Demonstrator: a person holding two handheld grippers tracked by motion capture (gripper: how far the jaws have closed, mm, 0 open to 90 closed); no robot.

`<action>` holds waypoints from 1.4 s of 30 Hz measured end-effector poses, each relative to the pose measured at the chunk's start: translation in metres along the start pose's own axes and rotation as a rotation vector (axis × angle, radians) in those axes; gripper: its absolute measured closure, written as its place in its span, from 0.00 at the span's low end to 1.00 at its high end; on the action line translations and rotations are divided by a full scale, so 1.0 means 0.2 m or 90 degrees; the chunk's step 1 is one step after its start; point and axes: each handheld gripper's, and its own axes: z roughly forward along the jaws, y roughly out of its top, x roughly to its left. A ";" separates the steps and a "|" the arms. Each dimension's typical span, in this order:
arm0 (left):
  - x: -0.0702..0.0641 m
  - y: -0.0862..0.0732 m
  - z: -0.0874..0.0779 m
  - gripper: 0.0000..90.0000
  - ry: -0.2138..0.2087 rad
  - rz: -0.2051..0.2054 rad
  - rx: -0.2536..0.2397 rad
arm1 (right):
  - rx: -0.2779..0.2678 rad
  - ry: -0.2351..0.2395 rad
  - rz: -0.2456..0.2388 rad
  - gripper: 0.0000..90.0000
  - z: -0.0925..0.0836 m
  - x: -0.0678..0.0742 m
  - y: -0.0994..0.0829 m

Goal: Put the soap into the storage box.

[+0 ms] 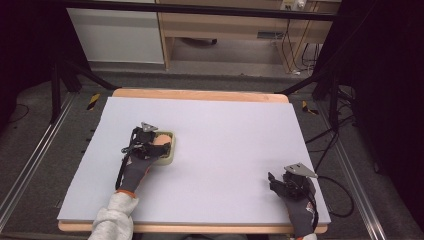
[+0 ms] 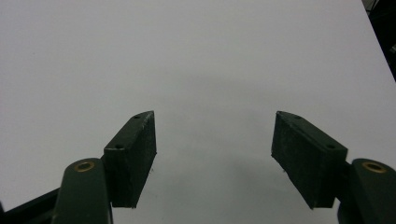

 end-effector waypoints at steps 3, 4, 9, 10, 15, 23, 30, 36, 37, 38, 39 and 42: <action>0.00 0.00 -0.03 0.34 0.000 0.002 -0.002 | 0.000 -0.001 0.001 0.34 0.00 0.00 0.00; 0.00 0.00 -0.03 0.34 -0.002 0.001 -0.007 | 0.000 -0.002 0.001 0.34 0.00 0.00 0.00; -0.03 0.00 -0.09 0.34 -0.020 0.007 -0.023 | -0.001 0.000 0.004 0.35 0.00 0.00 0.00; -0.03 -0.01 -0.10 0.34 -0.020 0.015 -0.022 | -0.001 0.001 0.004 0.35 0.00 0.00 0.00; -0.06 -0.04 -0.15 0.34 -0.035 0.024 -0.030 | 0.000 0.001 0.008 0.36 -0.01 -0.01 0.00; -0.06 -0.11 -0.22 0.33 -0.041 0.026 -0.051 | -0.001 -0.004 0.016 0.38 -0.01 -0.02 -0.01; -0.06 -0.18 -0.27 0.33 -0.039 0.027 -0.076 | -0.001 -0.008 0.023 0.39 -0.01 -0.04 -0.01; -0.03 -0.27 -0.30 0.31 -0.029 0.022 -0.077 | 0.001 -0.012 0.026 0.37 -0.01 -0.04 -0.01; -0.03 -0.29 -0.30 0.31 -0.029 0.022 -0.076 | 0.002 -0.014 0.027 0.37 -0.01 -0.04 -0.01; -0.02 -0.30 -0.31 0.31 -0.027 0.021 -0.074 | 0.003 -0.015 0.026 0.37 -0.01 -0.05 -0.01; -0.01 -0.32 -0.31 0.31 -0.025 0.021 -0.073 | 0.002 -0.016 0.027 0.37 -0.01 -0.05 -0.02; 0.00 -0.36 -0.33 0.31 -0.017 0.025 -0.070 | 0.005 -0.017 0.030 0.36 -0.01 -0.05 -0.02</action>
